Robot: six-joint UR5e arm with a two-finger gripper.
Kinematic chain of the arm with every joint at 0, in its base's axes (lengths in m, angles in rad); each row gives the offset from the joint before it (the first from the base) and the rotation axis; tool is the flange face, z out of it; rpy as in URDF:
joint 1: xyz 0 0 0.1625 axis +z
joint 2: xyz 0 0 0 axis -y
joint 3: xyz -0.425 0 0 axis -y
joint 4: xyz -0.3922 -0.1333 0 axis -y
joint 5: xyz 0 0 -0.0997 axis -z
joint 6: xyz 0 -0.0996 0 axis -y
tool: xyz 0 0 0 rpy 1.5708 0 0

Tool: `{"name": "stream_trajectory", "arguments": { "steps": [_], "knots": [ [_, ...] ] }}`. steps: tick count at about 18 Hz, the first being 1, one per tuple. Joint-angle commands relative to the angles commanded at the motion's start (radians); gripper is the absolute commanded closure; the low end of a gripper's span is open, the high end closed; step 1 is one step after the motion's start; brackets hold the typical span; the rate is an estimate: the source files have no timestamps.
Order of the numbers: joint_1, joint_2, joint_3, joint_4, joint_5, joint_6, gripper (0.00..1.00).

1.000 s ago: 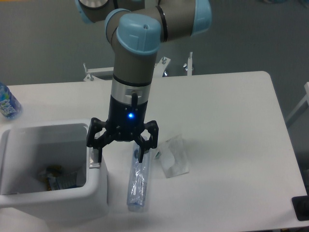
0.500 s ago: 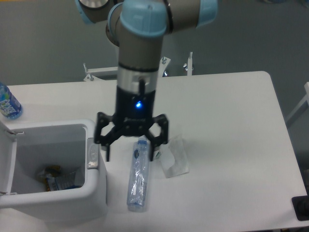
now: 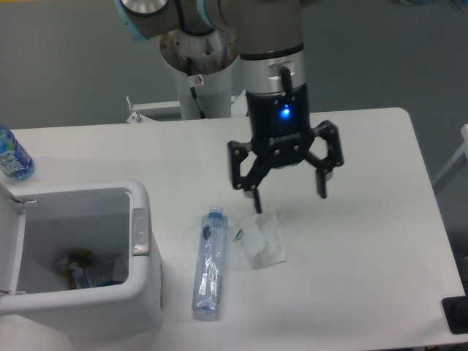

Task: Open the trash can
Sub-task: 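Lift the gripper up and away from the opened bin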

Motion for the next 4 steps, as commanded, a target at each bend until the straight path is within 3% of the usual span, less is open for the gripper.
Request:
{"name": "stream_trajectory", "arguments": {
  "steps": [4],
  "knots": [
    [0.034,0.006,-0.051,0.0,0.08,0.179,0.0]
  ]
}}
